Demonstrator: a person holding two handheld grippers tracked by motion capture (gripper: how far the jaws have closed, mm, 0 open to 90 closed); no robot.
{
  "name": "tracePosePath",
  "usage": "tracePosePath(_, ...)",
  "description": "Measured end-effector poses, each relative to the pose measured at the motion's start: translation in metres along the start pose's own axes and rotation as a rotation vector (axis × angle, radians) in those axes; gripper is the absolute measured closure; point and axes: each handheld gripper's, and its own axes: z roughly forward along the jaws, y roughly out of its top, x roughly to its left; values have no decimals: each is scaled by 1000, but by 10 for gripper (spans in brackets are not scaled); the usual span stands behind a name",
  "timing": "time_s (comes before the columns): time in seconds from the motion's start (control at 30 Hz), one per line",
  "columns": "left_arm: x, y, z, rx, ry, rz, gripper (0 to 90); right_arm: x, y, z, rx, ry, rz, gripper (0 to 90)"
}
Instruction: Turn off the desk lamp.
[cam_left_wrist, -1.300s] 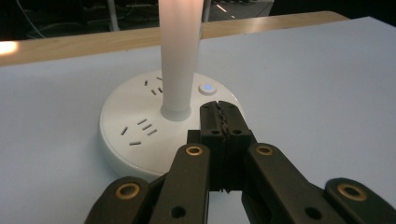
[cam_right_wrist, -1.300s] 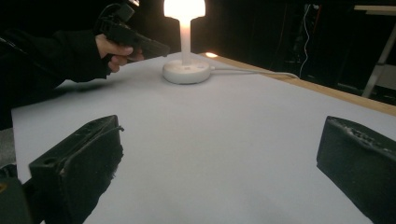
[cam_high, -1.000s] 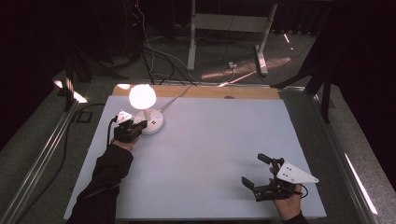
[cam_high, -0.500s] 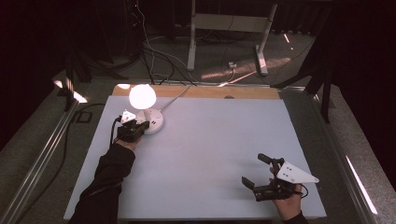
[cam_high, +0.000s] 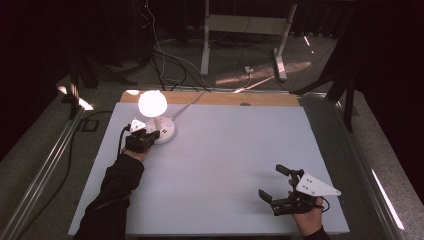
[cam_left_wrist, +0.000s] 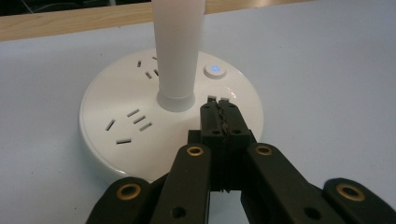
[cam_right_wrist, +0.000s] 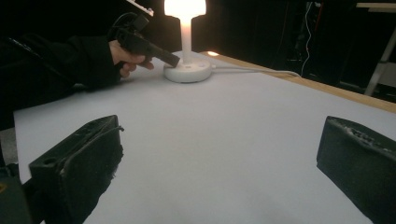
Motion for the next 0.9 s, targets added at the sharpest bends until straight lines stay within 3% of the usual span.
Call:
tracePosePath(0.2, -4, 1, 3, 15, -16, 21, 900, 0, 0, 0, 0, -1, 0, 0)
tracePosePath(0.33, -3, 0, 2, -6, -25, 24, 900, 0, 0, -1, -4, 0, 3, 0)
tracePosePath(0.57, -3, 9, -4, -13, 1, 41, 900, 0, 0, -1, -3, 0, 2, 0)
tracePosePath(0.9, 2, 2, 0, 16, 19, 36, 900, 0, 1, -1, -4, 0, 4, 0)
